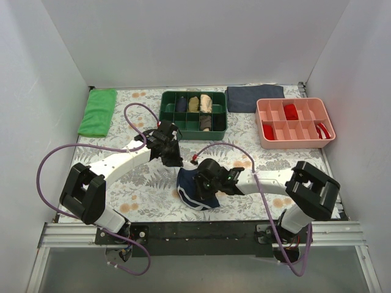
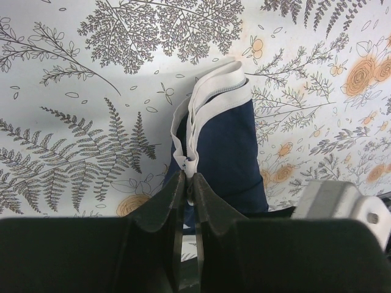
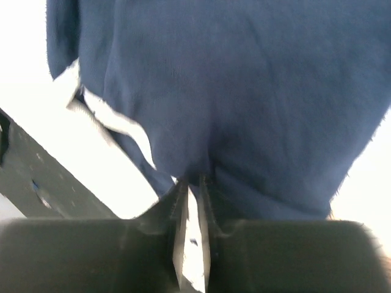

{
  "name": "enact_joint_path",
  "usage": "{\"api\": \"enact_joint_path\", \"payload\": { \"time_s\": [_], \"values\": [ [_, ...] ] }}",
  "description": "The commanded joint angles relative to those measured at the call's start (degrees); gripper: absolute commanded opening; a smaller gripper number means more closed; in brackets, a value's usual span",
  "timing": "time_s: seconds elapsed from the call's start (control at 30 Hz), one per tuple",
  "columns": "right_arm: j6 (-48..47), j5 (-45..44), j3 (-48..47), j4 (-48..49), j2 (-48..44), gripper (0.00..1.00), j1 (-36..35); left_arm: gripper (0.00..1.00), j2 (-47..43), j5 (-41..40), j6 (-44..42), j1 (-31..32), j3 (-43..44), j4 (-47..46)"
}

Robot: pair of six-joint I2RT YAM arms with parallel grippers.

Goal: Roll the underwear
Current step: Fold the underwear at the center of the board.

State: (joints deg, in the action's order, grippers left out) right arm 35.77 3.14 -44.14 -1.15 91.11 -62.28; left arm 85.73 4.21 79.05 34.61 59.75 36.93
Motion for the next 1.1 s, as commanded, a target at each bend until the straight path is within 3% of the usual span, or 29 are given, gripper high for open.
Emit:
{"api": "enact_joint_path", "payload": {
  "time_s": [0.0,0.17,0.33,0.4,0.47,0.6,0.73,1.07],
  "values": [
    [-1.49,-2.78,1.51,-0.52,-9.08,0.3,-0.12,0.09,-1.18,-0.69,-0.21,-0.33,2.13,0.6],
    [-2.98,-6.12,1.25,-1.57,-13.76,0.36,-0.56,0.09,-0.31,-0.17,-0.12,-0.33,2.92,0.43],
    [-4.57,-11.29,-3.57,-5.7,-10.09,0.4,-4.59,0.09,1.1,0.1,0.06,-0.33,3.53,0.43],
    [-3.61,-13.85,-7.7,-8.5,-6.85,0.45,-6.7,0.09,1.36,0.1,0.06,-0.33,3.97,0.6],
    [-2.81,-17.97,-11.91,-10.09,-4.9,0.58,-8.29,0.1,1.72,-0.25,0.06,-0.33,4.06,0.78],
    [0.08,-25.97,-19.2,-14.05,0.45,0.61,-11.98,0.1,2.33,-0.43,0.14,-0.33,4.42,1.13],
    [6.04,-35.98,-28.26,-25.7,7.66,0.63,-15.41,0.11,2.68,-0.69,0.58,-0.33,4.24,1.04],
    [16.25,-45.41,-37.58,-40.75,17.43,0.62,-17.17,0.13,2.42,-0.69,1.2,-0.33,4.5,0.95]
  ]
}}
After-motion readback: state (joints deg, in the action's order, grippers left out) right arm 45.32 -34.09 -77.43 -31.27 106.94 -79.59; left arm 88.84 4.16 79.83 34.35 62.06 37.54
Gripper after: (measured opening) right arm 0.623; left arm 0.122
